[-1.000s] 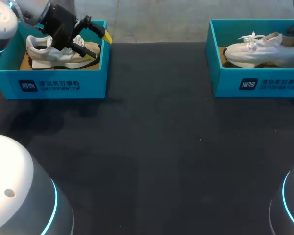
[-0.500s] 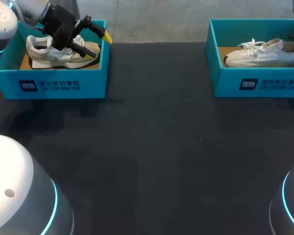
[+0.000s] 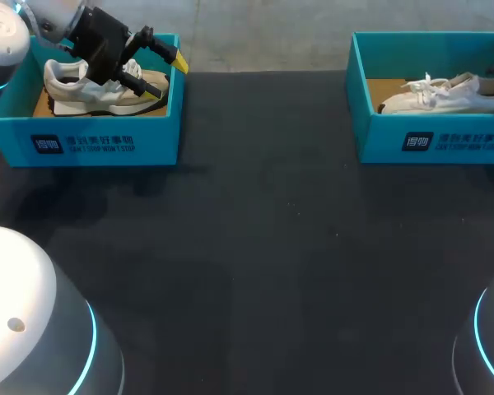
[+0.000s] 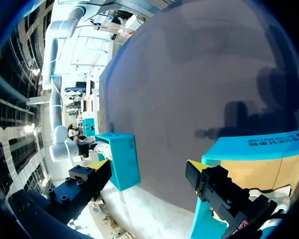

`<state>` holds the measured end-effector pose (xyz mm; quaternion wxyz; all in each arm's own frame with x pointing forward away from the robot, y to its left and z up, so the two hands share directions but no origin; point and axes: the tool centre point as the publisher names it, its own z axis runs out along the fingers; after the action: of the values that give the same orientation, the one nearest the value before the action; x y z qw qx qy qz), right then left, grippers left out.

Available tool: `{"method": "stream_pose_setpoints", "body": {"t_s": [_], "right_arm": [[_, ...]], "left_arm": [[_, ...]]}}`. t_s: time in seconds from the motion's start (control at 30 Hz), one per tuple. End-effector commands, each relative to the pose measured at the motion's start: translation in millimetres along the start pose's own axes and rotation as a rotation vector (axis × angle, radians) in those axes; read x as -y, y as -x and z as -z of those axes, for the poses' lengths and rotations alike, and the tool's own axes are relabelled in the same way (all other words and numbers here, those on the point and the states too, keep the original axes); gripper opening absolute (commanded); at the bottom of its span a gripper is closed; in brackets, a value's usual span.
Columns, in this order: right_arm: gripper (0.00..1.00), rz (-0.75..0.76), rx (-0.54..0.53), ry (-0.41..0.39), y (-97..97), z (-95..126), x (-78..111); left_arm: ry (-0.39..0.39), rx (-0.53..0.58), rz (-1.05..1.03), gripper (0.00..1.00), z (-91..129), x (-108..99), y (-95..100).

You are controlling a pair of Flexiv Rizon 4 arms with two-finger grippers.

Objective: Take the shoe out of the shoebox, open the shoe tongue, remove and reinsert the insole, then place the shoe into the shoebox

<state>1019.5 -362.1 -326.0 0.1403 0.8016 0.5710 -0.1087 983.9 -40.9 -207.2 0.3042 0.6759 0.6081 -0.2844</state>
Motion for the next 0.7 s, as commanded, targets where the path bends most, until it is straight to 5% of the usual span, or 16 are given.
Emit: {"method": "stream_pose_setpoints", "body": {"t_s": [0.03, 0.7], "right_arm": [[0.0, 0.0, -0.003, 0.011, 2.7, 0.3, 5.3], [0.0, 0.012, 0.007, 0.019, -0.9, -18.7, 9.0]], "left_arm": [[0.0, -0.003, 0.0, 1.0, 0.0, 0.0, 0.2], [0.0, -0.003, 0.0, 1.0, 0.0, 0.0, 0.2]]}}
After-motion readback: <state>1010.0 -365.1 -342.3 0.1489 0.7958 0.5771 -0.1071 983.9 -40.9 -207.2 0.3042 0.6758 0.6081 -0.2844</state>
